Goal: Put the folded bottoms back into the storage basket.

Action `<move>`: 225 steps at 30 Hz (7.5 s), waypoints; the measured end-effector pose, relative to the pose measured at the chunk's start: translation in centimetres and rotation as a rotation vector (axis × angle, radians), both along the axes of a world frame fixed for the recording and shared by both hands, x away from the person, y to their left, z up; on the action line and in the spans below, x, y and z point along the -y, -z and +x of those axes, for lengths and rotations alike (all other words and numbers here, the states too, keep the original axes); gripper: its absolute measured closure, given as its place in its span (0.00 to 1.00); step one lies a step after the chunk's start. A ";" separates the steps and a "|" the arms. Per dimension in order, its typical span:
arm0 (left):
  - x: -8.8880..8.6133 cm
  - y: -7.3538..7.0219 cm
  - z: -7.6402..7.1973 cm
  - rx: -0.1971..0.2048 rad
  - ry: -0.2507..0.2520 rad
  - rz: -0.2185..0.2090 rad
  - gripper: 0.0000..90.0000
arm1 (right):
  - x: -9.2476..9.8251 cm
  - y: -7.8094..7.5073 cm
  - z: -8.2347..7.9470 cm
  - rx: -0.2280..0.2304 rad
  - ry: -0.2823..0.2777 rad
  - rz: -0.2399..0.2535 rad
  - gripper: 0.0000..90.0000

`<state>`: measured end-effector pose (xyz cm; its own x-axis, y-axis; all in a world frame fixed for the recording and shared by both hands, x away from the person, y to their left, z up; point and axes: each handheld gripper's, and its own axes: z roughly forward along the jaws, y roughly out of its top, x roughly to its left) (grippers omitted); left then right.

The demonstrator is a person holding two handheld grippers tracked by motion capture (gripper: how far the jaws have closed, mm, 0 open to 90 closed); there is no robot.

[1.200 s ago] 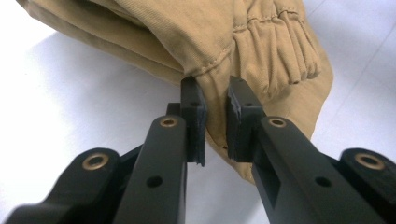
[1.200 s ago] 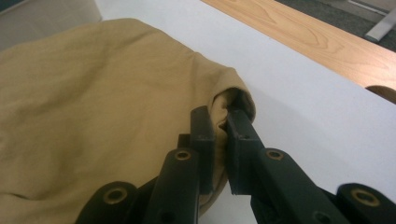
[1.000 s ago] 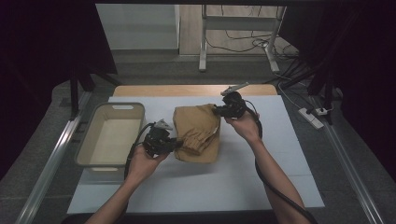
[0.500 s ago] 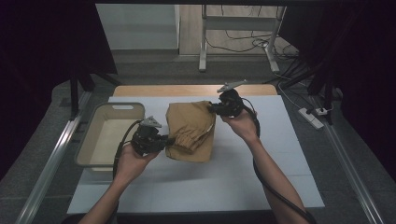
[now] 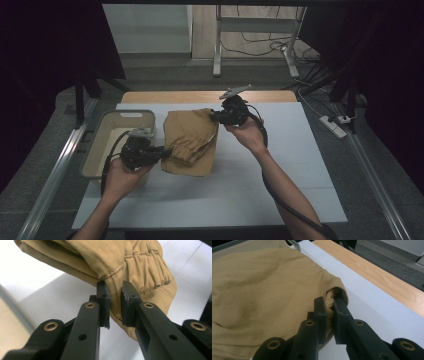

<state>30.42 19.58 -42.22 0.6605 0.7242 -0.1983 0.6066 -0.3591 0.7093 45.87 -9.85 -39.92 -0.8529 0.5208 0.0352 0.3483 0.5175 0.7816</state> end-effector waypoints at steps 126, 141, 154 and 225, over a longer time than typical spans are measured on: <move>-17.5 5.4 -4.5 0.049 -0.349 0.042 0.53 | -22.8 6.5 0.5 0.098 -0.168 -0.055 0.52; -14.3 4.5 -5.3 0.031 -0.248 -0.097 0.10 | -21.4 5.4 -0.7 -0.061 -0.173 -0.019 0.05; -11.6 4.6 -7.8 0.008 -0.162 -0.182 0.00 | -19.3 5.0 -2.7 -0.060 -0.223 -0.029 0.03; -10.8 5.4 -12.5 0.037 -0.139 -0.132 0.00 | -6.8 4.0 -11.6 -0.075 -0.260 -0.012 0.00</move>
<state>17.92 30.41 -47.62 0.5643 0.7783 -0.2754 0.6167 -0.1756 0.7674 34.29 -3.05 -43.97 -0.9533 0.2854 0.0986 0.2593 0.6065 0.7516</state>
